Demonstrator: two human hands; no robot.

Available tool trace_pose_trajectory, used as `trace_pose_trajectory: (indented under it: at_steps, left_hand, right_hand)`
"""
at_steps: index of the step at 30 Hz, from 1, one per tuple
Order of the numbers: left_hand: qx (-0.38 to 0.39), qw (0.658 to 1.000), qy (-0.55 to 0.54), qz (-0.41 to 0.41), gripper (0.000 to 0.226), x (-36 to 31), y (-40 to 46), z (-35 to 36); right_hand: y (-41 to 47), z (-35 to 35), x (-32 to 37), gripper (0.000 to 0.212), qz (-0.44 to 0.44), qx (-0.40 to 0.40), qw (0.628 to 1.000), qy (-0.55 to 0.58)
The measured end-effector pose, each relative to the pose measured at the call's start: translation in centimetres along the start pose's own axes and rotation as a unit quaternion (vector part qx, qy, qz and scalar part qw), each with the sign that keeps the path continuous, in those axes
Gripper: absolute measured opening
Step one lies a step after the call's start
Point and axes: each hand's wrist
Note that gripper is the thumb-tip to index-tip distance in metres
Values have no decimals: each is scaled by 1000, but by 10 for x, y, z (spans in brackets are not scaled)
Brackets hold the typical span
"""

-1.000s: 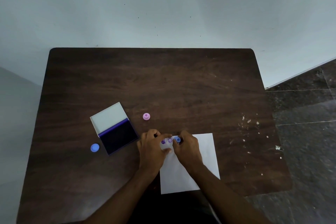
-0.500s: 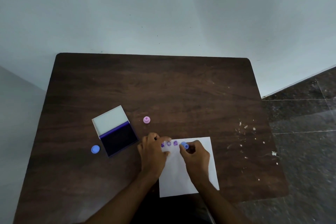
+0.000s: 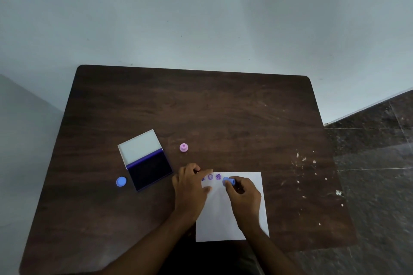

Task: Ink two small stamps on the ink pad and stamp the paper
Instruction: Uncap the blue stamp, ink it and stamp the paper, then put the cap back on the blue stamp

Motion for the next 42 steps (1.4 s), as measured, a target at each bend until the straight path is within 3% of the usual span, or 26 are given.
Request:
trace_pose_trajectory:
  at_steps: [8,13,22,29,35,42]
  left_hand:
    - [-52,994,-75,-53,53,27,-16,-21]
    - [-115,987,-108,-39,44,53,-32,-42]
    - [-214,953,-201,-77,36,113,-52,-61]
    - [-240,935,-233,-115,38,156,-62,-66]
    - [-190,941,-230,-158,69,186,-51,-62]
    - [-194,953,-192,-135,61,194,-37,-64]
  right_hand:
    - [-3,16,23,25,-28,22,999,12]
    - [-9,35,38,18,-78,41,996,17]
    - [-23,72,68,15,-170,109,979,21]
    - [-31,105,88,15,-201,159,967,-8]
    - [-39,129,101,19,-198,192,961,-18]
    - [-50,143,115,21,-203,206,957,0]
Point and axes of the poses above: each hand's wrist, its own y-axis towards the middle knuckle, its own z-axis out of the palm, x = y × z, and after that the axes turned 9 degrees about x, right-handed
